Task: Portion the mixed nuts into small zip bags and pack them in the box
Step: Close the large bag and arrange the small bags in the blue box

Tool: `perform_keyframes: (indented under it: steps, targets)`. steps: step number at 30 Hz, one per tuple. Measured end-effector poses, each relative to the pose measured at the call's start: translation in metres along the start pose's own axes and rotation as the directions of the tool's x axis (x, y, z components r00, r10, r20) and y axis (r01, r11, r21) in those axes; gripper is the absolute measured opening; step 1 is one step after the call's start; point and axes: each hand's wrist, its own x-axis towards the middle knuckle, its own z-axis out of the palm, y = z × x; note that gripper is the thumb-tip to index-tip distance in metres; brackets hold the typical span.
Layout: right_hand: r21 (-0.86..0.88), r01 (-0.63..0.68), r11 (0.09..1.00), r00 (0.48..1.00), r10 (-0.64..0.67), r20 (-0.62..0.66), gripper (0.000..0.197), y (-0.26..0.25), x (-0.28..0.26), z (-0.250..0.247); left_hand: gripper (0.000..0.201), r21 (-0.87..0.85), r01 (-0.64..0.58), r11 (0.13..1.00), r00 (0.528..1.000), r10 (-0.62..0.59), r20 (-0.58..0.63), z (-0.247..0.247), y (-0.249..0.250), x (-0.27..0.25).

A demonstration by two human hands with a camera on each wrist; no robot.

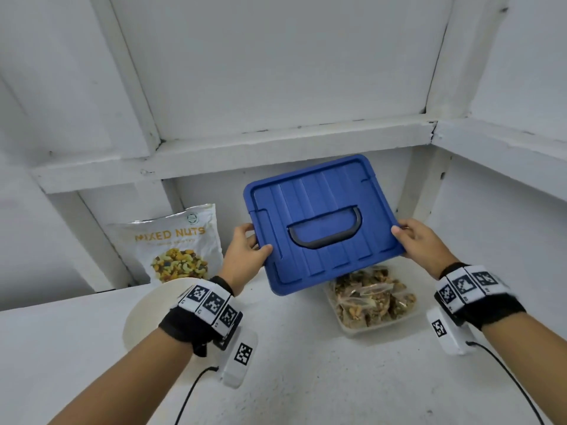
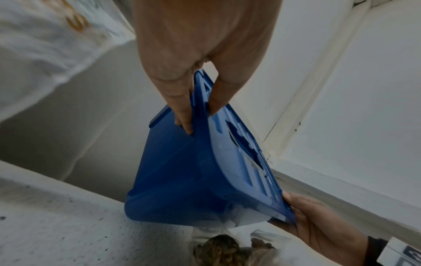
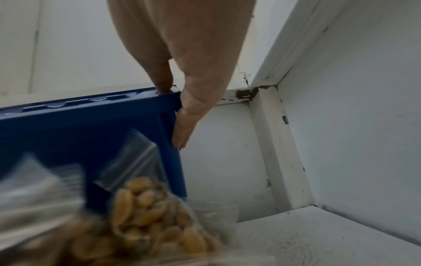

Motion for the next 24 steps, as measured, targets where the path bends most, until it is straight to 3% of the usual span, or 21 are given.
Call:
perform_keyframes:
  steps: [3, 4, 7, 9, 12, 17, 24]
  targets:
    - [0.007, 0.072, 0.997, 0.997, -0.072, 0.009, 0.057, -0.021, -0.025, -0.001, 0.044, -0.029, -0.043, 0.999, 0.999, 0.042, -0.019, -0.017, 0.015, -0.028]
    - [-0.003, 0.104, 0.995, 0.995, -0.104, 0.005, 0.061, -0.030, -0.034, -0.002, 0.044, -0.028, -0.063, 0.998, 0.998, 0.062, -0.031, -0.025, 0.021, -0.037]
    - [-0.032, 0.197, 0.980, 0.979, -0.199, -0.036, 0.023, -0.064, -0.065, -0.005, 0.039, 0.007, -0.098, 0.995, 0.994, 0.098, -0.048, -0.053, 0.043, -0.067]
    - [-0.046, 0.250, 0.967, 0.968, -0.251, -0.010, 0.014, -0.087, -0.088, -0.008, 0.032, 0.060, -0.082, 0.995, 0.996, 0.084, -0.040, -0.074, 0.054, -0.089]
    - [0.009, 0.178, 0.984, 0.975, -0.178, 0.134, 0.013, -0.111, -0.132, -0.007, 0.018, 0.102, -0.004, 0.995, 0.999, 0.008, -0.039, -0.101, 0.059, -0.126]
    - [-0.054, -0.008, 0.999, 0.944, 0.026, 0.328, 0.022, -0.111, -0.192, 0.006, 0.021, 0.158, 0.173, 0.972, 0.985, -0.174, -0.007, -0.133, 0.035, -0.182]
    - [-0.189, -0.125, 0.974, 0.890, 0.194, 0.412, 0.021, -0.061, -0.223, 0.035, 0.032, 0.160, 0.329, 0.930, 0.941, -0.337, 0.023, -0.132, -0.021, -0.220]
